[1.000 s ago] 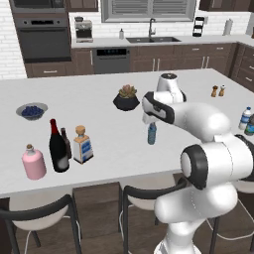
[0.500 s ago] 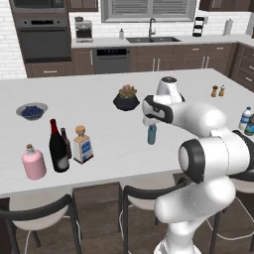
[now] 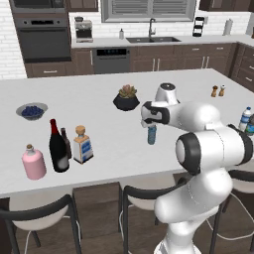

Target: Move the plastic bottles in the middle to the plastics group, and the glass bottles in the middle to the glass group.

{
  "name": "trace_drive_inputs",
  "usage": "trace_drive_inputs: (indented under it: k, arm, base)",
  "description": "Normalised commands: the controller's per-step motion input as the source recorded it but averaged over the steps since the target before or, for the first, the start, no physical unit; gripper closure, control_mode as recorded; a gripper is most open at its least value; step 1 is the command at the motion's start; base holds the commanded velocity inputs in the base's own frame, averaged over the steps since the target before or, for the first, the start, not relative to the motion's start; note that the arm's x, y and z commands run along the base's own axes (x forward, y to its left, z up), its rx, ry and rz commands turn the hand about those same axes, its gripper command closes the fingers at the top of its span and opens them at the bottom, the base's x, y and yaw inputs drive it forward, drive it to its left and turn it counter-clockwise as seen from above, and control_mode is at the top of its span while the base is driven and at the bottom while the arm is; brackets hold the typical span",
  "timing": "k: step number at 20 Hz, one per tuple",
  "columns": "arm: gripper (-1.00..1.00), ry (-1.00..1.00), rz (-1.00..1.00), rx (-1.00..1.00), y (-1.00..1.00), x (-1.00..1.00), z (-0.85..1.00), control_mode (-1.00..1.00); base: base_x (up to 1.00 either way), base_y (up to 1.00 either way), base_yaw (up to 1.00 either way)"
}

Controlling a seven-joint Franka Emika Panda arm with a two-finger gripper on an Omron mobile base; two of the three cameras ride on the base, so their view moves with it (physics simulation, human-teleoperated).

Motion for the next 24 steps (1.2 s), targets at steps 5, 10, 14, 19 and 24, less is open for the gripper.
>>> trace_drive_inputs:
  k: [5, 10, 14, 19, 24]
  arm:
    - [-1.0, -0.06, 0.0, 0.0, 0.0, 0.38, -0.02, -1.0]
    - [-1.0, -0.07, 0.0, 0.0, 0.0, 0.36, 0.0, -1.0]
    - [-1.0, 0.0, 0.0, 0.0, 0.0, 0.08, -0.03, -1.0]
    - [-1.0, 0.0, 0.0, 0.0, -0.01, 0.0, -0.1, -1.0]
    - [-1.0, 0.0, 0.0, 0.0, -0.02, 0.0, -0.27, -1.0]
  base:
    - [0.0, 0.0, 0.0]
    - [0.0, 0.0, 0.0]
    - [0.0, 0.0, 0.0]
    - [0.0, 0.0, 0.0]
    - [0.0, 0.0, 0.0]
